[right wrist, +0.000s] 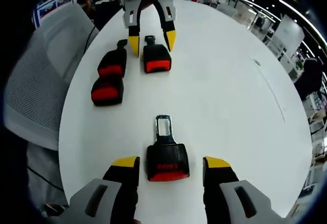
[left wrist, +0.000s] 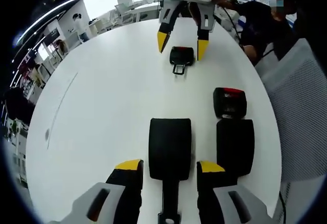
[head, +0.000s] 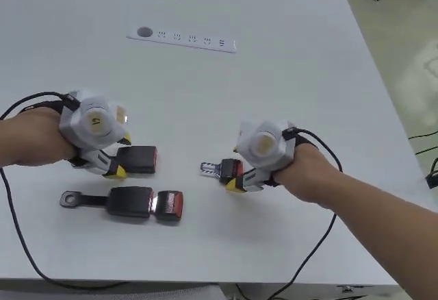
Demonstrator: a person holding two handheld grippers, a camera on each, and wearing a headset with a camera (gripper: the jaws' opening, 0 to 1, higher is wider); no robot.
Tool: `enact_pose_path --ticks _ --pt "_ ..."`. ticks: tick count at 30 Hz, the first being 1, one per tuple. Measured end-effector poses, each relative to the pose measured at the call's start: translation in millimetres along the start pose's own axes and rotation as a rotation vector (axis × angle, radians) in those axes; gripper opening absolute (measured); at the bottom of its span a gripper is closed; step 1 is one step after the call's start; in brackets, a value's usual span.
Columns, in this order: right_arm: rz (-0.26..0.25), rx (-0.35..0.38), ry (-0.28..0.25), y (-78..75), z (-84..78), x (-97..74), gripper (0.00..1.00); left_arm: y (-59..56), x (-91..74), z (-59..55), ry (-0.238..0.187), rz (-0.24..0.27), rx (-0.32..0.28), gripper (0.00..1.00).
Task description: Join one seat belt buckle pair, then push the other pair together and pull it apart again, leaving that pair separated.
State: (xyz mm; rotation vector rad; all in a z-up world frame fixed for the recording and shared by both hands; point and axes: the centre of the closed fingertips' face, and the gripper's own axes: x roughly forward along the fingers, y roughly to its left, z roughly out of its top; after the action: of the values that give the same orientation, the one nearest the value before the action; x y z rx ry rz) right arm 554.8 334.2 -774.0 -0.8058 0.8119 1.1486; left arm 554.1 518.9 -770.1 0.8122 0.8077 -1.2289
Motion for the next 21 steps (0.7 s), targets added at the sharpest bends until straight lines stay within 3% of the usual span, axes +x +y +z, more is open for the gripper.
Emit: enact_pose_path --ticks 3,7,10,14,19,21 --pt "-0.036 0.061 -0.065 6.2 11.3 -12.3 0.49 4.9 -14.5 3.7 -0.037 0.066 -0.026 0.44" --pt "-0.072 0.096 -0.099 16.0 11.4 -19.8 0.53 -6.4 -34.0 3.0 -0.084 0.105 -0.113 0.49" --pt "-0.081 0.161 -0.119 28.3 7.5 -19.8 0.56 -22.0 -46.5 -6.1 -0.082 0.122 -0.139 0.53" --pt "-0.123 0.205 -0.151 36.0 13.6 -29.1 0.62 -39.8 -64.2 -14.3 -0.119 0.155 -0.2 0.59" --pt "-0.165 0.287 -0.208 46.0 19.7 -46.0 0.69 -53.3 -81.9 -29.2 -0.15 0.214 -0.279 0.74" --pt "-0.175 0.286 -0.212 52.0 17.3 -48.0 0.7 -58.7 -88.0 -36.6 -0.153 0.229 -0.307 0.76"
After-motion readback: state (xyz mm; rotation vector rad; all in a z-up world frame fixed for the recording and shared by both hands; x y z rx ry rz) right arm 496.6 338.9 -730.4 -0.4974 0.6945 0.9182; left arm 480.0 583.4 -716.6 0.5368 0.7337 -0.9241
